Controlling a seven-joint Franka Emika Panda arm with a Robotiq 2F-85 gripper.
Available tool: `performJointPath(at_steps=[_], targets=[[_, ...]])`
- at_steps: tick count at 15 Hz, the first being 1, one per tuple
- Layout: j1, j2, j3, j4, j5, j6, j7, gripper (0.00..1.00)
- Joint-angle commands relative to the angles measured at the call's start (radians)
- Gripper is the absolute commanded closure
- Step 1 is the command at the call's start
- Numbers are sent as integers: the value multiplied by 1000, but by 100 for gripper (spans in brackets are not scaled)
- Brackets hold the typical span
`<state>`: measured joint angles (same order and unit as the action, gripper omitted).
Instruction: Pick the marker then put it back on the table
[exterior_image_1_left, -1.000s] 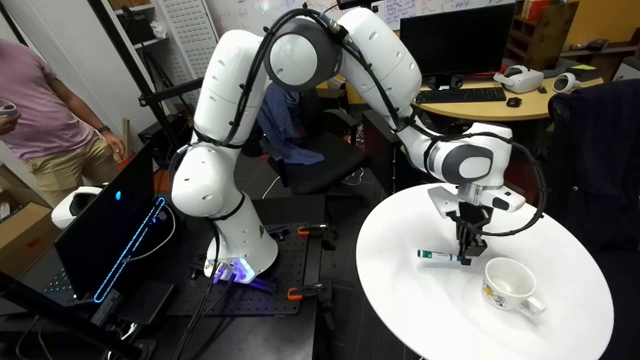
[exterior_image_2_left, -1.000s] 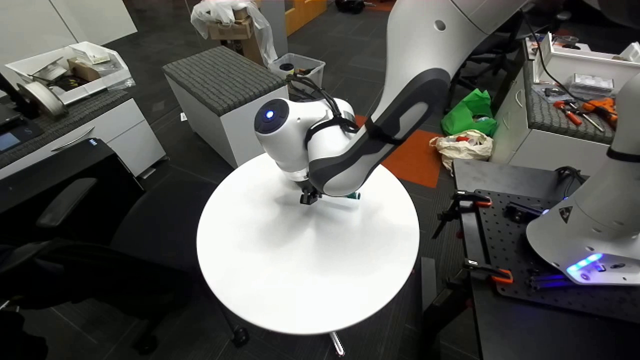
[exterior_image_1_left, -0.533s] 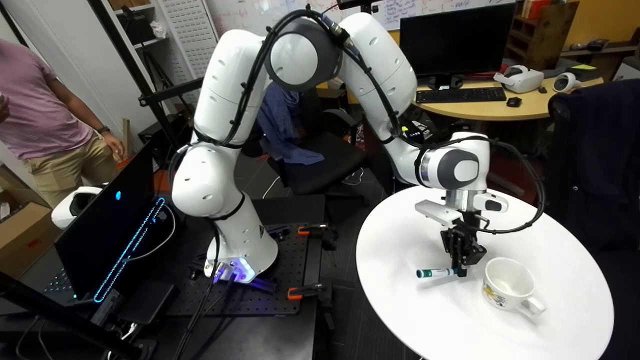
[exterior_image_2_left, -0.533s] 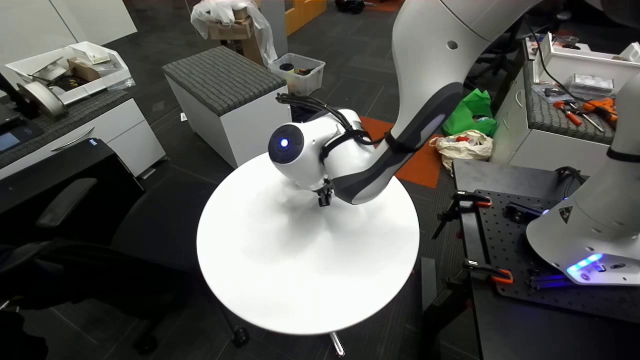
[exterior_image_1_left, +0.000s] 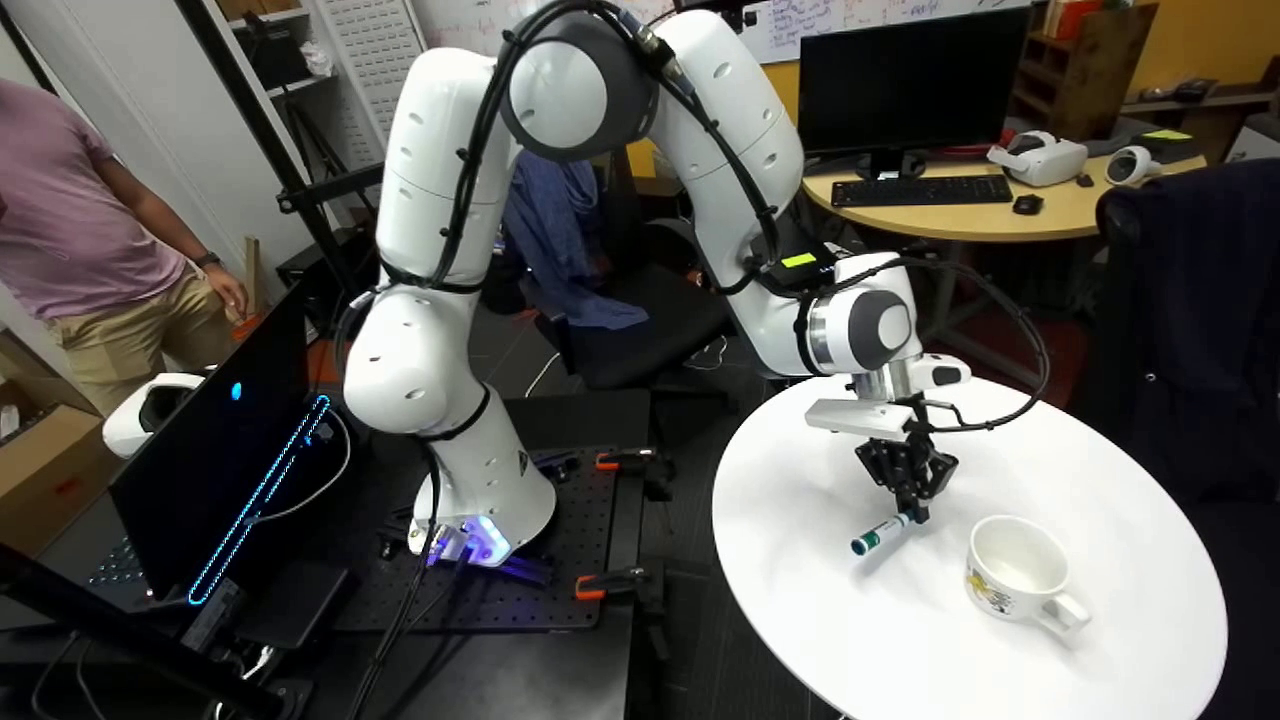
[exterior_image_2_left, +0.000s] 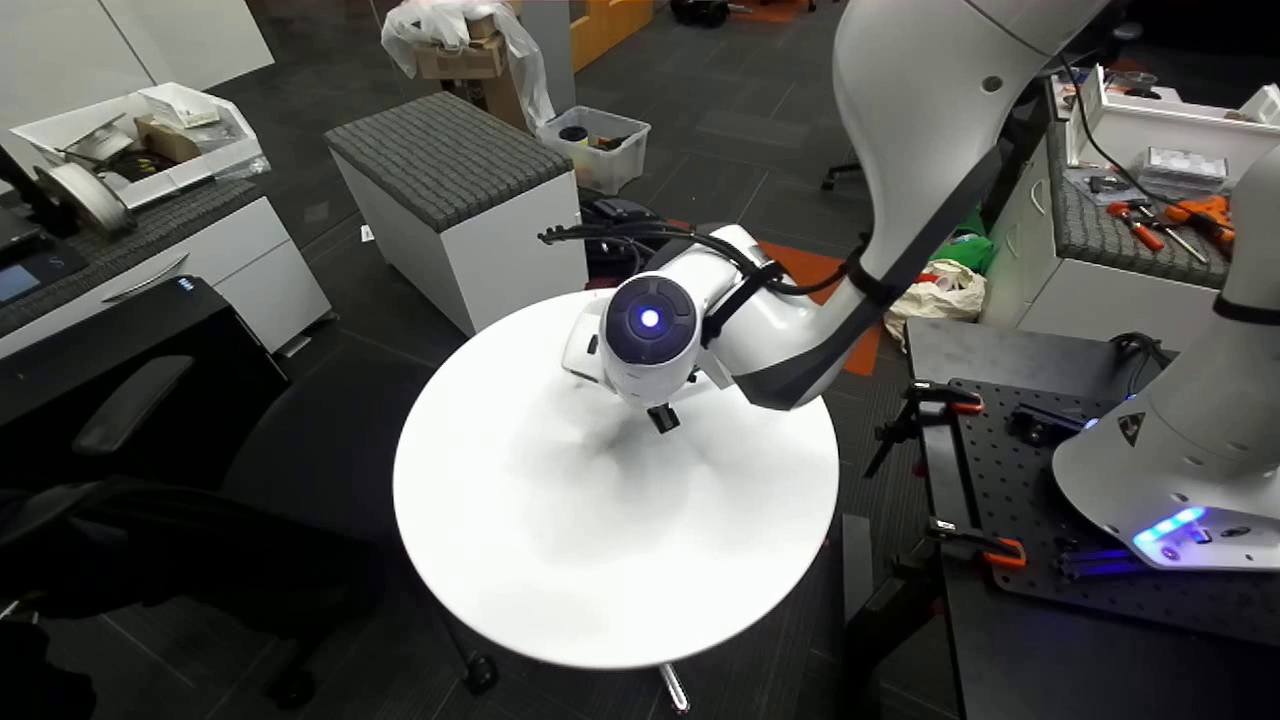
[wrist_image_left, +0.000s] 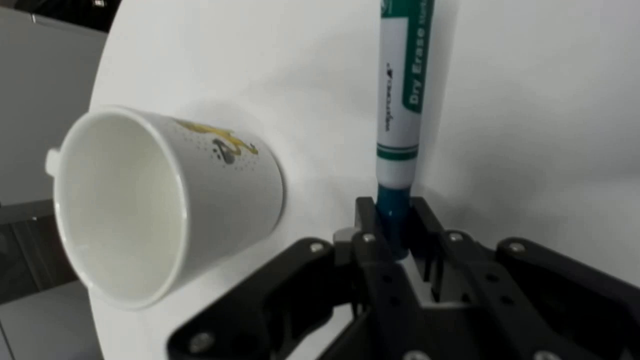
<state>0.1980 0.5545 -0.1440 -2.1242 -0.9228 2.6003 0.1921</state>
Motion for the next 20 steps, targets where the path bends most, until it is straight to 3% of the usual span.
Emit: performJointPath(at_steps=[1, 6, 11, 13, 20], targets=[[-53, -98, 38, -107, -65, 128, -28, 95], [-108, -140, 72, -177, -19, 301, -142, 95], [-184, -147, 158, -212, 89, 340, -317, 95], [-199, -149, 184, -216, 148, 327, -378, 54], [-186, -154, 198, -196, 335, 269, -485, 4]])
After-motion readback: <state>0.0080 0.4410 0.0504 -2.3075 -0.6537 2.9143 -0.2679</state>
